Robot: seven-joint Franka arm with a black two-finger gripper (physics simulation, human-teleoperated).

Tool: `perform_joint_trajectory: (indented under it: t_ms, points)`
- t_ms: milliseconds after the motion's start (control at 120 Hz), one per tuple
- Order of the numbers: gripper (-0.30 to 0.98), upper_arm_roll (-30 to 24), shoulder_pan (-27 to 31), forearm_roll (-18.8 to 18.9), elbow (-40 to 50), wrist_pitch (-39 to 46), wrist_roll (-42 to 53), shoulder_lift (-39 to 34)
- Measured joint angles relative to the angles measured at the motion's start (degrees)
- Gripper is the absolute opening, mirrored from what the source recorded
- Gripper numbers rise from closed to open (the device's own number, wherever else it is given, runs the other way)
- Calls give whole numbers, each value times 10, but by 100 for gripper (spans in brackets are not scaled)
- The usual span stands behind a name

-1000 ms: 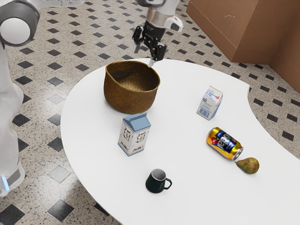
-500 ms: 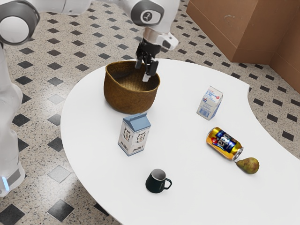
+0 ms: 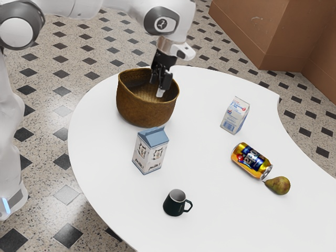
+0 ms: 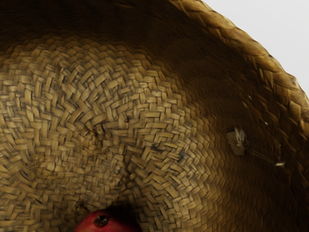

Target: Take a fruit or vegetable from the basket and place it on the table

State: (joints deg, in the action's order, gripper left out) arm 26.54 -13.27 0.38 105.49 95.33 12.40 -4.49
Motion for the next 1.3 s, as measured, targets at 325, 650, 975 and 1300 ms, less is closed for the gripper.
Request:
perform_joint_trajectory:
  t_ms: [325, 650, 975, 1300]
  points:
    - [69, 0, 38, -16, 34, 19, 14, 3]
    - [69, 0, 40, -29, 42, 36, 19, 5]
    - [69, 0, 42, -30, 50, -13, 28, 1]
    - [69, 0, 60, -31, 52, -42, 31, 7]
